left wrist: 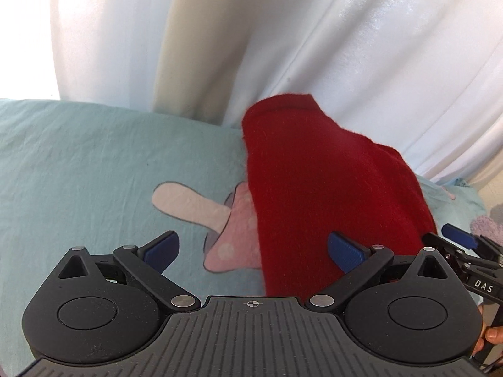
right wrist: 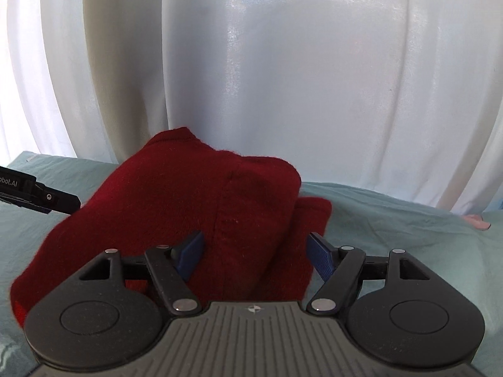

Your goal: Fold small clothes

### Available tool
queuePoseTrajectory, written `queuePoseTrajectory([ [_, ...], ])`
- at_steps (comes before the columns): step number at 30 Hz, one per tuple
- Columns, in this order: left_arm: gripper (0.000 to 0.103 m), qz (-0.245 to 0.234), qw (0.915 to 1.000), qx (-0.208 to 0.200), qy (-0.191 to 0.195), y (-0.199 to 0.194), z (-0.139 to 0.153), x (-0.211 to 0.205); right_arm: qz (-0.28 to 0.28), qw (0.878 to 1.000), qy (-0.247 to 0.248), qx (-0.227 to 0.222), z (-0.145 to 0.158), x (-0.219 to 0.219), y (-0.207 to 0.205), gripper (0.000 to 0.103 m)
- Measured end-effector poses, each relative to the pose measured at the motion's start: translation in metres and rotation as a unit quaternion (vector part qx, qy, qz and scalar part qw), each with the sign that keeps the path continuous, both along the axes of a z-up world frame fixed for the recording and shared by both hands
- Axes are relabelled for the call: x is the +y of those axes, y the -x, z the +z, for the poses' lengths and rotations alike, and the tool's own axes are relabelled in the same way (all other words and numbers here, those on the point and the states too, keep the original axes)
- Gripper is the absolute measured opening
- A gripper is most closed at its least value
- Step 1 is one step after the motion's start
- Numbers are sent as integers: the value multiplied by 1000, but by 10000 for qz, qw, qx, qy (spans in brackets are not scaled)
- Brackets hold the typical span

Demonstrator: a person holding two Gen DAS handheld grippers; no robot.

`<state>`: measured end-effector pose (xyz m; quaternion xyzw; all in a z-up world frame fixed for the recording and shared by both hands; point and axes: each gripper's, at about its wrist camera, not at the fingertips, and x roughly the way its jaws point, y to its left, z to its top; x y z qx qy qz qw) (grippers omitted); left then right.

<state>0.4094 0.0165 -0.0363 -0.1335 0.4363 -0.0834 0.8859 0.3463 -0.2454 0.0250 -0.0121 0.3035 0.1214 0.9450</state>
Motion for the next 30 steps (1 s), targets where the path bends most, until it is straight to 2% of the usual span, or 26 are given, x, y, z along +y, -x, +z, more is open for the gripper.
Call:
queuePoseTrajectory([
  [2,103,-73,9997,117,178,12,0,1,-67,9985,-499,209,-2,-15,9,80],
  [5,103,-226,9989,59,414,37,5,2,-189,9916,-1188,476,-2,-34,23,81],
  [7,103,-402,9985,-168,345,61,10,1,-198,9862,-1541,562,-2,-43,38,86],
  [10,103,-671,9974,-270,-1,94,5,-7,-239,9728,-2123,896,-13,-56,68,87],
  [12,103,-884,9951,-154,-414,107,-5,-22,-370,9542,-2666,1303,-30,-64,83,87],
  [14,103,-956,9928,-109,-713,111,-15,-36,-470,9242,-3391,1696,-50,-71,95,87],
  [16,103,-889,9927,-173,-800,112,-23,-45,-584,8943,-4032,1853,-65,-75,102,85],
  [19,103,-589,9933,-437,-893,108,-25,-53,-812,8665,-4631,1677,-74,-75,102,77],
  [21,103,-430,9899,-493,-1260,101,-30,-59,-992,8484,-4961,1559,-77,-74,98,66],
  [22,103,-364,9883,-458,-1407,97,-33,-61,-1012,8422,-5083,1489,-79,-72,95,64],
  [23,102,-322,9889,-410,-1392,95,-35,-61,-1053,8417,-5090,1459,-80,-70,91,62],
  [24,102,-256,9908,-383,-1275,92,-34,-58,-1103,8402,-5098,1482,-81,-68,88,52],
  [26,98,-104,9929,-359,-1133,90,-30,-53,-1078,8399,-5110,1478,-83,-62,82,41],
  [27,96,-22,9932,-377,-1102,91,-26,-52,-1089,8484,-4970,1459,-80,-58,80,29],
  [30,91,124,9935,-361,-1074,93,-24,-46,-1121,8876,-4348,1024,-56,-52,82,23],
])
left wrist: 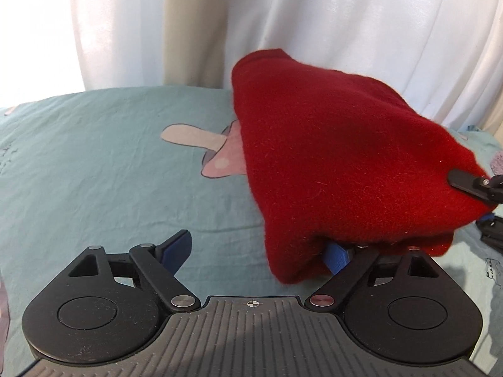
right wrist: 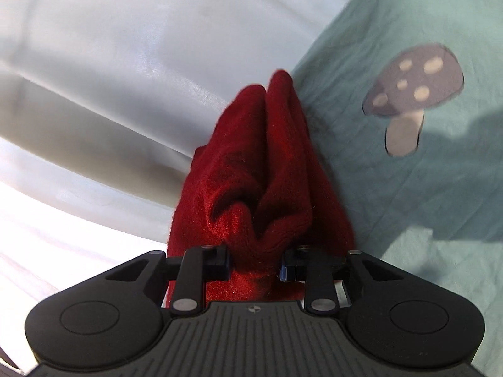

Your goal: Fold small clothes

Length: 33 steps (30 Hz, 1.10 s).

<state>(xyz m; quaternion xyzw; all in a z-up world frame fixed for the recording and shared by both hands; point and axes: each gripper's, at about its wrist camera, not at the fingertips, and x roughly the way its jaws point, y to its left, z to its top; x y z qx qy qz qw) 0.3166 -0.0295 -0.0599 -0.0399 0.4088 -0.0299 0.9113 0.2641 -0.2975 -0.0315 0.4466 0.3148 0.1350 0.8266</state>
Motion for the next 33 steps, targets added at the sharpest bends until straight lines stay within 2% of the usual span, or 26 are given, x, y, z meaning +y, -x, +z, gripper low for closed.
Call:
queuePoseTrajectory([
  [2,91,130,9999,42,38,0,-1,7,-132,9970,643,-402,21,0,11,22],
  [3,91,160,9997,107,136,-1,-3,10,-192,9938,989,-461,27,1,14,21],
  [4,91,178,9994,197,240,-2,-5,14,-215,9910,1248,-432,26,2,14,21],
  [6,91,98,9987,360,338,-2,-7,19,-80,9879,1546,-100,8,1,9,22],
  [7,92,0,9984,405,387,-1,-5,23,-27,9885,1506,107,-6,0,6,23],
  [9,95,-153,9979,459,425,1,1,33,43,9903,1390,47,-10,-6,7,28],
  [11,95,-356,9969,481,501,4,11,47,240,9883,1504,11,2,-12,7,44],
  [12,94,-399,9971,408,506,7,19,56,269,9867,1603,0,9,-15,6,64],
  [14,95,-325,9980,209,501,9,35,73,362,9818,1861,-118,24,-23,8,77],
  [16,97,-208,9970,-19,744,3,52,89,381,9796,1951,-280,36,-33,10,82],
  [18,99,-288,9933,-33,1119,-16,58,95,333,9820,1814,-413,42,-42,3,89],
  [21,100,-460,9869,227,1533,-54,46,86,713,9870,1392,-384,39,-47,-30,92],
  [23,100,-482,9825,568,1705,-78,31,78,887,9896,1114,-227,28,-47,-57,92],
  [24,100,-528,9759,822,1950,-90,19,76,1068,9900,909,-118,21,-47,-72,94],
  [26,100,-490,9576,1205,2571,-108,-2,76,1259,9908,477,139,7,-49,-93,97],
  [29,100,-366,9263,1474,3448,-126,-26,83,1580,9868,109,346,-5,-49,-113,98],
  [30,99,-345,9182,1524,3639,-130,-31,83,1692,9848,62,379,-6,-47,-118,98],
  [31,97,-389,9115,1570,3781,-134,-35,82,1792,9830,43,401,-8,-44,-123,98],
  [33,94,-481,9086,1548,3850,-140,-36,77,1945,9800,-63,425,-14,-39,-132,98],
])
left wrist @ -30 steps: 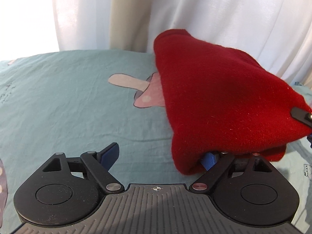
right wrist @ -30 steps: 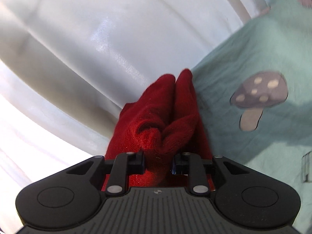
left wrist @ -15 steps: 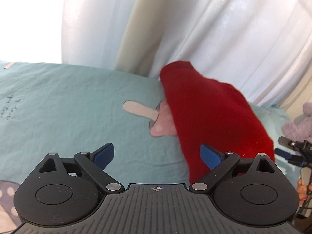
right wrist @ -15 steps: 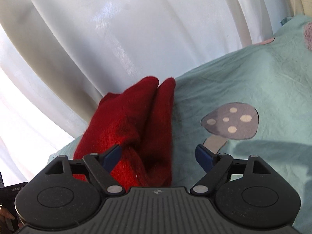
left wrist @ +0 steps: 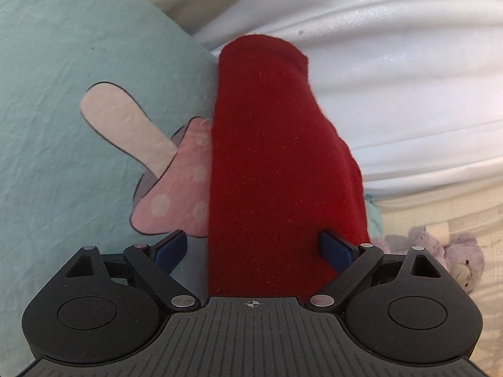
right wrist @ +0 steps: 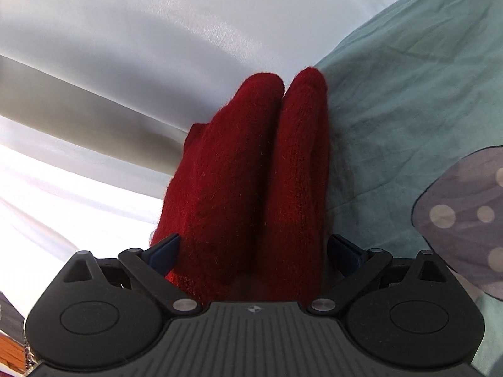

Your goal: Fold small clothes

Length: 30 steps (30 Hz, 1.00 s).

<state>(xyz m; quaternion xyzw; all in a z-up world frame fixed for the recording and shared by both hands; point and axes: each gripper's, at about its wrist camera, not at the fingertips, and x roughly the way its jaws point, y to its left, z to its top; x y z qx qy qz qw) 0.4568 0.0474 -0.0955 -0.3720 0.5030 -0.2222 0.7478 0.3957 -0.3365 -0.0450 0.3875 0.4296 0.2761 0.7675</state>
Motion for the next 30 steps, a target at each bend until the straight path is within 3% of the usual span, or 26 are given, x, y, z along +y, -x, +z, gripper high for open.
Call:
queuePoseTrajectory([
  [2,85,-78,9999,-115,67,-5,2,-5,40,10000,15,-79,1,5,-5,96],
  [4,79,-58,9999,-109,80,-9,4,-7,-12,9999,120,-95,1,11,-8,78],
  [7,68,-107,9994,-278,-145,-6,15,-12,-100,9996,205,-180,5,18,-6,66],
  [10,63,-136,9984,-463,-303,2,27,-15,-92,9980,452,-429,22,27,5,61],
  [15,58,-81,9974,-628,-334,20,42,-14,-48,9962,471,-727,50,44,21,59],
  [21,58,278,9942,-950,-416,45,82,11,114,9946,241,-1004,81,68,37,59],
  [27,61,716,9796,-1377,-1280,87,126,36,533,9893,42,-1359,97,107,44,60],
  [30,65,915,9665,-1243,-2049,99,119,39,651,9885,349,-1318,88,129,39,75],
])
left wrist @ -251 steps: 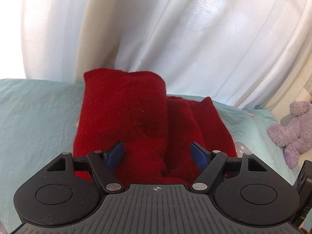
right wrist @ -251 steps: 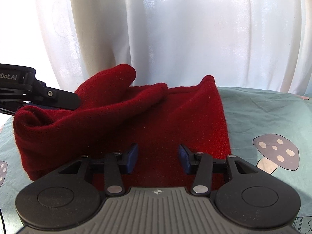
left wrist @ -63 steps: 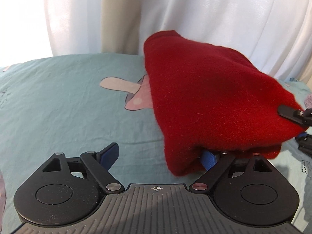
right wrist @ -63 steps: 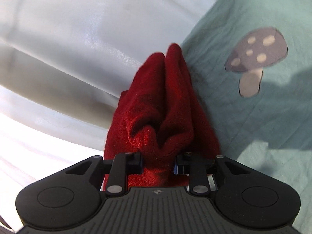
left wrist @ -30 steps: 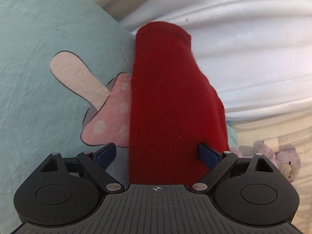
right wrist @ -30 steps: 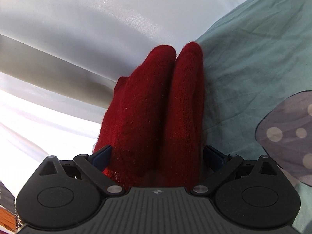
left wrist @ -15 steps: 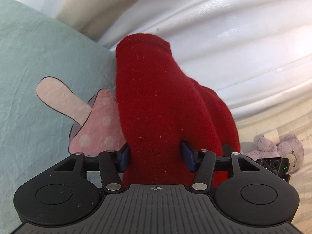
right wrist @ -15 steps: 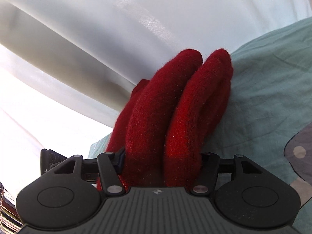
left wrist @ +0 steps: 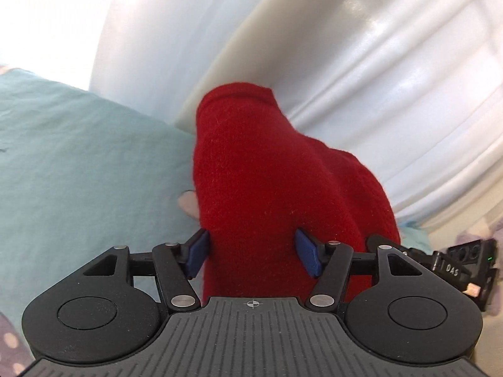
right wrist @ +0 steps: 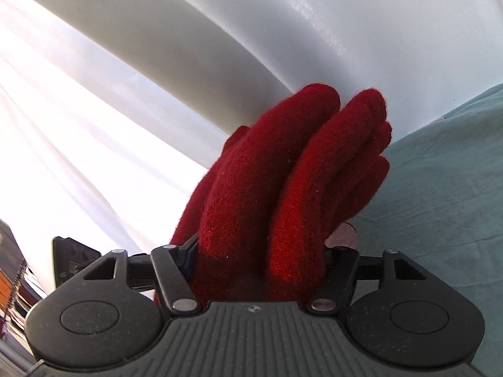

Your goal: Fold small clothes

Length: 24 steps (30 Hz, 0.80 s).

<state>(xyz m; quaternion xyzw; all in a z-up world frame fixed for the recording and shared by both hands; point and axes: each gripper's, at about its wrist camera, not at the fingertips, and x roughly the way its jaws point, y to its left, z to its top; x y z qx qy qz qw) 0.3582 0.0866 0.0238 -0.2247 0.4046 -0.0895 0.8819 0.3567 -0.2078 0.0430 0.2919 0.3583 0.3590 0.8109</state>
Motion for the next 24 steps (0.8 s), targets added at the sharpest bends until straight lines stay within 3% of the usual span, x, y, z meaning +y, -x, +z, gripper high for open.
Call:
queuePoseTrajectory([
  [2,65,155,9983,203,-530,9,-6,-2,-281,9969,732,70,-5,11,1,78],
  [4,67,241,9957,161,-882,24,-8,-6,-586,9873,1474,-44,-3,17,11,78],
  [6,69,263,9939,44,-1073,37,-6,-14,-651,9752,2017,-634,11,27,36,77],
  [9,78,208,9893,-253,-1421,44,-4,-37,-468,9417,2750,-1880,39,59,79,72],
  [11,80,155,9856,-348,-1648,42,-3,-48,-224,9154,3202,-2431,50,86,90,61],
  [12,80,169,9838,-396,-1740,40,-3,-53,-79,9057,3387,-2550,49,97,93,48],
  [14,85,193,9819,-442,-1833,31,-3,-62,134,8989,3559,-2553,42,115,94,37],
  [19,93,153,9762,-213,-2151,15,-18,-82,90,8721,4265,-2399,-10,126,80,39],
  [24,100,301,9739,-72,-2246,8,-32,-85,-26,8747,4123,-2547,-20,121,85,39],
])
